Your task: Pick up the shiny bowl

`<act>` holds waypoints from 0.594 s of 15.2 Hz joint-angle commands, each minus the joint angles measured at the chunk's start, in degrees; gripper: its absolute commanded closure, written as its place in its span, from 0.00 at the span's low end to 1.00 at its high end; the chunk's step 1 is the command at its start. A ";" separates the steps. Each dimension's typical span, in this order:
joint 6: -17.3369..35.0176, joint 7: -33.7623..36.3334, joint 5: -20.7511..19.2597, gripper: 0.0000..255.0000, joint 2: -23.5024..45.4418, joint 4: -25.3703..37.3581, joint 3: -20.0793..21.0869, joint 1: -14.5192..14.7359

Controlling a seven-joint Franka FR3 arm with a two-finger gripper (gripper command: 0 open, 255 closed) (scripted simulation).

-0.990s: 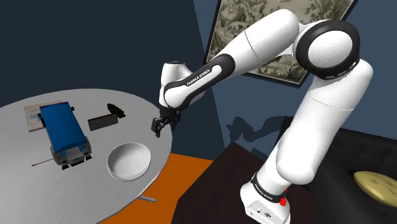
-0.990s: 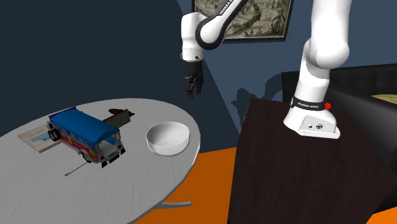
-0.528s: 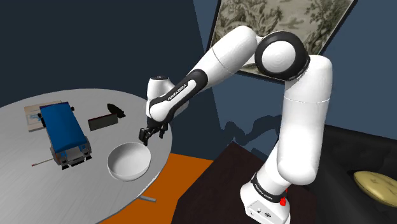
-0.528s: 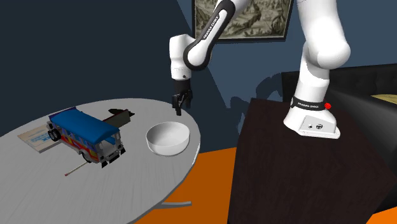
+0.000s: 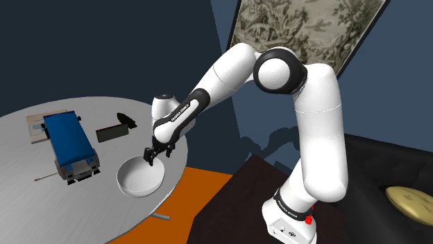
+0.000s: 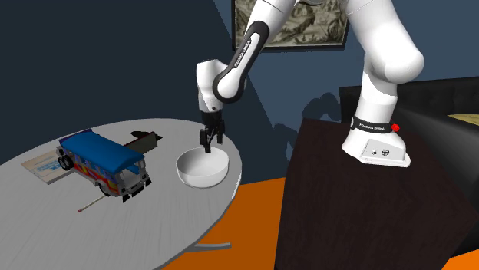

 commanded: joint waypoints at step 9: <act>2.27 0.12 -0.33 1.00 3.46 1.21 -0.36 0.39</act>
